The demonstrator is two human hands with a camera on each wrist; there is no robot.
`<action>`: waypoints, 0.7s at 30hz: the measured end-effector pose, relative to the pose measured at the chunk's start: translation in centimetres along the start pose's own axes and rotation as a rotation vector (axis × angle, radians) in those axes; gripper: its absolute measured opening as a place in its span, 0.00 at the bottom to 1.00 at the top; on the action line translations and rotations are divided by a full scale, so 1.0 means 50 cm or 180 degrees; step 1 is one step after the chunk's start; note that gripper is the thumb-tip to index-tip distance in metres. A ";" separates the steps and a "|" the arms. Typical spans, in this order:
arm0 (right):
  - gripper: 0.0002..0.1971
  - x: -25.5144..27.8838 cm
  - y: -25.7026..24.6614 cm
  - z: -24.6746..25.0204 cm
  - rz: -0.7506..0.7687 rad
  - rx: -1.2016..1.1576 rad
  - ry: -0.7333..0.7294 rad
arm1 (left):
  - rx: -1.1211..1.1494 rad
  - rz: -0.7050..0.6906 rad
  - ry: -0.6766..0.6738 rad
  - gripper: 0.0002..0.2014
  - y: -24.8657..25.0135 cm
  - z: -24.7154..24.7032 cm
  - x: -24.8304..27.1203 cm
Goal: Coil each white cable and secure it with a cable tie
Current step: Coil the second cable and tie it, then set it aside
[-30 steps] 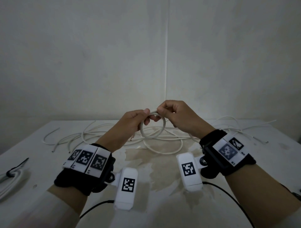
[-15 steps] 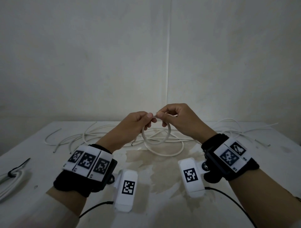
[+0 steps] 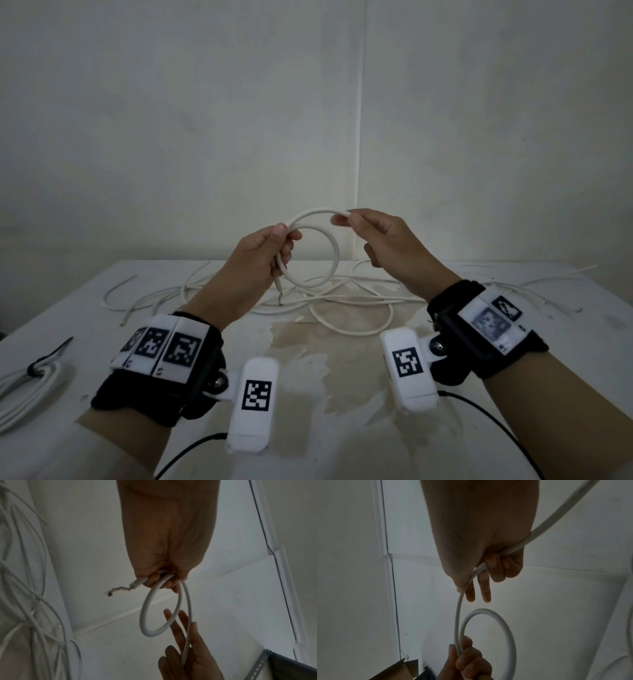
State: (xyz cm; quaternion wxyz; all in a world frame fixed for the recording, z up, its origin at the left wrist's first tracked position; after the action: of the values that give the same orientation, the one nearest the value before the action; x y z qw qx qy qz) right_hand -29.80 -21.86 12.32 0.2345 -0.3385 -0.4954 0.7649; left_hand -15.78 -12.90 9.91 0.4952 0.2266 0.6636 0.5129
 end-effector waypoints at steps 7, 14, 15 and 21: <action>0.08 -0.043 -0.050 -0.019 0.0394 0.0809 0.0091 | -0.0155 -0.0087 0.0118 0.16 0.018 0.020 0.001; 0.11 -0.062 -0.065 -0.075 0.0223 0.0916 -0.0287 | 0.0154 -0.0101 0.0334 0.17 0.039 0.066 0.002; 0.11 -0.053 -0.059 -0.082 0.0129 0.0699 -0.0407 | 0.0150 -0.0071 0.0314 0.17 0.035 0.068 0.005; 0.13 -0.024 -0.056 -0.086 0.0185 0.0357 -0.0420 | -0.0564 -0.0084 0.0174 0.18 0.029 0.071 0.005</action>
State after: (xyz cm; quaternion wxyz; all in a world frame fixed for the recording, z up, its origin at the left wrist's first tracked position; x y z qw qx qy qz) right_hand -25.73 -18.98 14.04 0.1976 -0.2879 -0.4561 0.8185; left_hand -13.04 -10.53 11.20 0.5017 0.1590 0.6318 0.5690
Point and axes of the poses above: each hand's wrist, its own x-axis away from the middle knuckle, its own z-axis out of the back of the hand, y = z × x, the point moved 7 cm from there along -x, towards the middle knuckle, and after that the axes turned 8 degrees about -z, right-handed, at the moved point
